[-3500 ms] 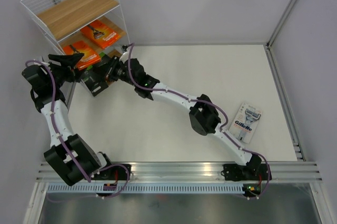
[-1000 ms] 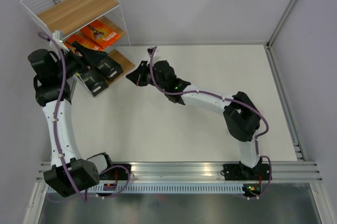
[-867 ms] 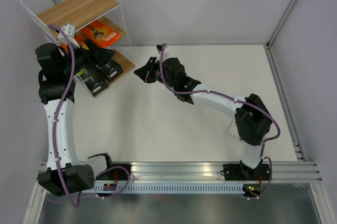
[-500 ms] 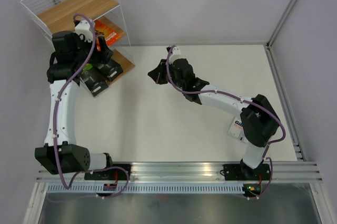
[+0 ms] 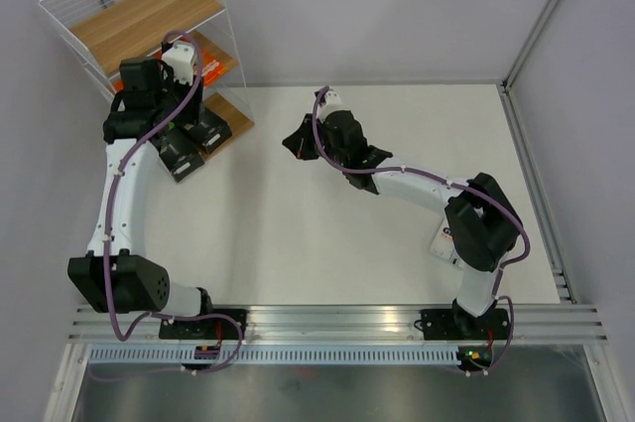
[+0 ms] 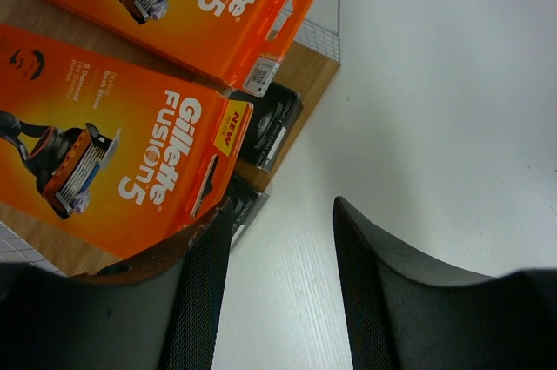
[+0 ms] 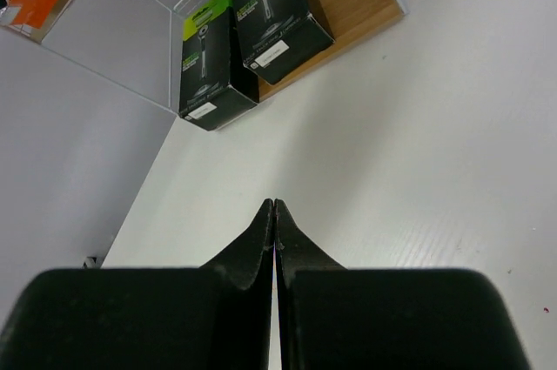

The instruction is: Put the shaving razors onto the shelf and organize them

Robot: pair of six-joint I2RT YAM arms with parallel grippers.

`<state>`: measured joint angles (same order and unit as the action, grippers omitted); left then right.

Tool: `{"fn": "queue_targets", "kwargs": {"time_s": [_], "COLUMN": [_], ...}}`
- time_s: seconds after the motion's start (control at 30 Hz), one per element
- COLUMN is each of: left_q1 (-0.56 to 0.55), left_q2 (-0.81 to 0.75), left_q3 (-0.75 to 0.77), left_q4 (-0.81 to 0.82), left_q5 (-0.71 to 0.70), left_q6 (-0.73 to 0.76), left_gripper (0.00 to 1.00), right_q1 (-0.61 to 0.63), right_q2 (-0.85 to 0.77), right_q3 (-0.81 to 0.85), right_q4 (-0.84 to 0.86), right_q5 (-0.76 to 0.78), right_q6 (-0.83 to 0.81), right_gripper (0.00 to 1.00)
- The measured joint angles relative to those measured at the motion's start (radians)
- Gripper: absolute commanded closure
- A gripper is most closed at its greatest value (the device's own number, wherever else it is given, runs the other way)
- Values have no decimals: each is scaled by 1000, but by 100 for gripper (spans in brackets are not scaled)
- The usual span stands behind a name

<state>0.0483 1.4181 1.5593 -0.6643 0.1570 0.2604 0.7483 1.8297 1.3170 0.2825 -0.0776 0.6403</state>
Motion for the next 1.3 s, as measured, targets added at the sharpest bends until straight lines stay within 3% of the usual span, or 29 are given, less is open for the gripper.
{"fn": "queue_targets", "kwargs": {"time_s": [0.33, 0.8, 0.93, 1.3], "left_q1": [-18, -22, -22, -22], "left_q2": [19, 53, 48, 25], "left_q3": [0, -1, -13, -56], "left_q4": [-1, -12, -12, -15], "left_q5": [-80, -145, -165, -198], "left_q6": [53, 98, 121, 217], "left_gripper": [47, 74, 87, 98], "right_q1": [-3, -13, -13, -13], "right_q2": [23, 37, 38, 64], "right_q3": [0, 6, 6, 9], "right_q4": [-2, 1, 2, 10], "right_q5": [-34, -51, -57, -68], "right_q6": [16, 30, 38, 50], "right_gripper": [100, 99, 99, 100]}}
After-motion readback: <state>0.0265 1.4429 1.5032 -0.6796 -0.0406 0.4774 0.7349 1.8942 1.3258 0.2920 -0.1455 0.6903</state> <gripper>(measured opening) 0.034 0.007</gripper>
